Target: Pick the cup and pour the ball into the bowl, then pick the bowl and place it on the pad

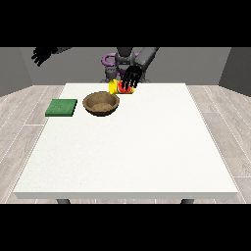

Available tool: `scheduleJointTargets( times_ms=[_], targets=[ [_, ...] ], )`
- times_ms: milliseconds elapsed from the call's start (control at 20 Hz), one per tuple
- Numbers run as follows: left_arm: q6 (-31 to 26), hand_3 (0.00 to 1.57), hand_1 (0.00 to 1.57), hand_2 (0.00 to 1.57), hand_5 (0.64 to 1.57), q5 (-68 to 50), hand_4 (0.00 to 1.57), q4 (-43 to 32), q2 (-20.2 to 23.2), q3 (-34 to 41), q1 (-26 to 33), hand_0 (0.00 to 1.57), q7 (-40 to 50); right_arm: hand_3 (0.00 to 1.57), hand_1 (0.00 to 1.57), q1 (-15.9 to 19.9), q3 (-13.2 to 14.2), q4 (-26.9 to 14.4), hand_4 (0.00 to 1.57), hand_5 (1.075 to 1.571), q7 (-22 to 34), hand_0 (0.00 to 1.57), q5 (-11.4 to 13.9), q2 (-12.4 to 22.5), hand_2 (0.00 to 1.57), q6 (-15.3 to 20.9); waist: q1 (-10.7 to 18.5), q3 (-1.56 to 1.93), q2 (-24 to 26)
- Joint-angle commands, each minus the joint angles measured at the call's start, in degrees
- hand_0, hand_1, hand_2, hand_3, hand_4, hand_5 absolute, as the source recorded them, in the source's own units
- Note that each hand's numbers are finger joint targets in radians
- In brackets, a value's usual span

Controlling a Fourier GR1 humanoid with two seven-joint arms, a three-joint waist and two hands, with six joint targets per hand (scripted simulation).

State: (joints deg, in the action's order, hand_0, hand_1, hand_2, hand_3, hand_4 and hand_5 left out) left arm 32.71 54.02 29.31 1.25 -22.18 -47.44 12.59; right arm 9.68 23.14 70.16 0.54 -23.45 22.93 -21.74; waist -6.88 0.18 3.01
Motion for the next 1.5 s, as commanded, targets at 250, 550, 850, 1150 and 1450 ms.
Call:
scheduleJointTargets(
  times_ms=[250, 550, 850, 1150, 1450],
  targets=[
    [-11.2, 1.57, 1.46, 1.57, 1.557, 14.8, 1.26, -2.2, -1.2, -11.5, -11.6, 1.46, 18.1, 0.18, 0.00, 4.1, -0.9, -4.7, 0.69, 1.556, -2.2, 0.00, 1.3, -0.8, 0.00, 0.1, -0.3, -0.06, 0.1],
    [-19.5, 1.57, 0.73, 1.57, 1.570, 20.9, 1.01, 0.6, -1.2, -19.4, -12.3, 0.73, 26.0, 0.30, 0.00, 7.3, -2.8, -6.1, 0.70, 1.555, -2.9, 0.00, 3.3, -2.0, 0.00, 1.6, -2.8, -0.12, -1.8],
    [-30.9, 1.57, 0.19, 1.25, 1.569, 20.9, 1.11, 8.3, -1.2, -23.3, -9.8, 0.19, 24.3, 0.34, 0.00, 7.5, -3.3, -7.1, 0.69, 1.552, -2.1, 0.00, 3.1, -2.0, 0.00, 0.9, -2.9, -0.15, 0.6],
    [-26.5, 1.49, 0.00, 1.15, 1.567, 20.0, 1.04, 11.2, 0.4, -15.6, -10.2, 0.00, 21.4, 0.14, 0.00, 7.2, -1.7, -5.8, 0.73, 1.546, 0.7, 0.00, 2.9, -0.2, 0.00, 3.9, 1.4, -0.19, 1.3],
    [-15.2, 1.08, 0.95, 1.37, 1.556, -0.7, 1.30, 21.8, 6.1, 0.9, -2.1, 0.95, 9.3, 0.11, 0.00, 2.9, -0.4, -6.1, 0.74, 1.551, -1.2, 0.00, 3.7, -2.5, 0.00, 7.6, 8.6, -0.55, 3.7]
  ],
)
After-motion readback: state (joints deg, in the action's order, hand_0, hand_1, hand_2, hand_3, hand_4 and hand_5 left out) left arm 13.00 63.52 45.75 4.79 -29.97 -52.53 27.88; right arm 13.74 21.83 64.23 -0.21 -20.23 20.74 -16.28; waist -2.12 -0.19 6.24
